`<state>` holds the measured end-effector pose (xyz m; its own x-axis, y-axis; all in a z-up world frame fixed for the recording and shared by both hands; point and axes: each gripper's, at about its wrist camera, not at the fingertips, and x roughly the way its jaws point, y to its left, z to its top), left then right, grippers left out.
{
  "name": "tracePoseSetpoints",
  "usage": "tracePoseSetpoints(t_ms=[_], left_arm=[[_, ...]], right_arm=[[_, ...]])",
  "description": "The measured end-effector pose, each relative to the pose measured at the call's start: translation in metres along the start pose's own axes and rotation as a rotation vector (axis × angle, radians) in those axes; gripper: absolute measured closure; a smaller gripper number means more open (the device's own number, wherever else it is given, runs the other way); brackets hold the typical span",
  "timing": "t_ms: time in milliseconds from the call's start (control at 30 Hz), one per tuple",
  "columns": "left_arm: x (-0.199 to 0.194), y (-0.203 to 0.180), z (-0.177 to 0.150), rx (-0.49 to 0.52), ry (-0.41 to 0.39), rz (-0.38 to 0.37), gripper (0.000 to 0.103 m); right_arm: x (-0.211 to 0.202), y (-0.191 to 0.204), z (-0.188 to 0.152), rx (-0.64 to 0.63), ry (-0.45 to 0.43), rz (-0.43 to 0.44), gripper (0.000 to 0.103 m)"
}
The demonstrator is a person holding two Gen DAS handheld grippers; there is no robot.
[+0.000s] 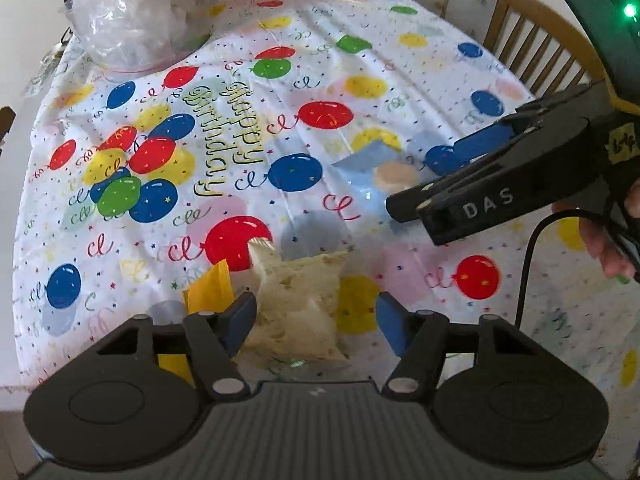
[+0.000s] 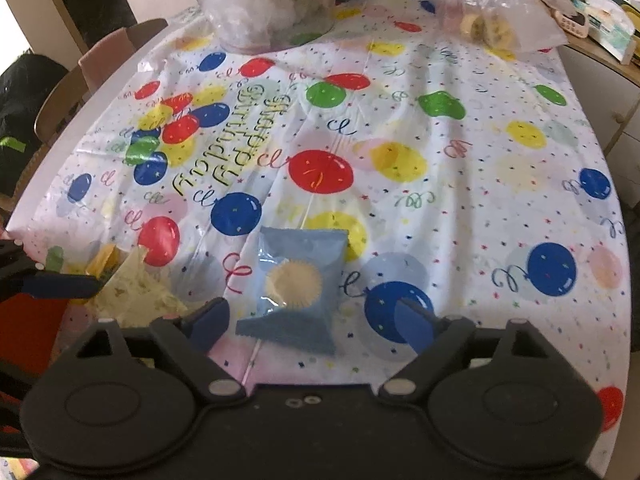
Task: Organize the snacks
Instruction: 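Move both tools back toward the remaining snacks on the table, then grasp the cream snack bag with left tool while right tool grasps the blue cookie packet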
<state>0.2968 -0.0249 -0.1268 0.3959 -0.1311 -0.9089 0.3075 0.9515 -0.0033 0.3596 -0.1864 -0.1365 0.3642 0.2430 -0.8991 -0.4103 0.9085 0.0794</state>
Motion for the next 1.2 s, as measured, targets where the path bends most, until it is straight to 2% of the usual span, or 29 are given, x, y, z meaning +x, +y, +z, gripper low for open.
tracePoseSetpoints(t_ms=[300, 433, 667, 933, 1200], left_arm=[[0.028, 0.000, 0.002, 0.040, 0.071, 0.075, 0.045], [0.032, 0.001, 0.003, 0.025, 0.075, 0.070, 0.049], [0.030, 0.001, 0.003, -0.005, 0.065, 0.074, 0.060], [0.021, 0.001, -0.005, -0.079, 0.047, 0.072, 0.063], [0.000, -0.008, -0.015, -0.128, 0.019, 0.049, 0.064]], right_arm=[[0.023, 0.018, 0.000, -0.079, 0.022, -0.061, 0.026], [0.026, 0.024, 0.000, -0.103, 0.010, -0.098, 0.028], [0.022, 0.025, 0.000, -0.092, -0.013, -0.106, 0.056], [0.013, 0.017, -0.008, -0.036, -0.015, -0.106, 0.057], [-0.024, 0.014, -0.027, 0.011, -0.028, -0.066, 0.057]])
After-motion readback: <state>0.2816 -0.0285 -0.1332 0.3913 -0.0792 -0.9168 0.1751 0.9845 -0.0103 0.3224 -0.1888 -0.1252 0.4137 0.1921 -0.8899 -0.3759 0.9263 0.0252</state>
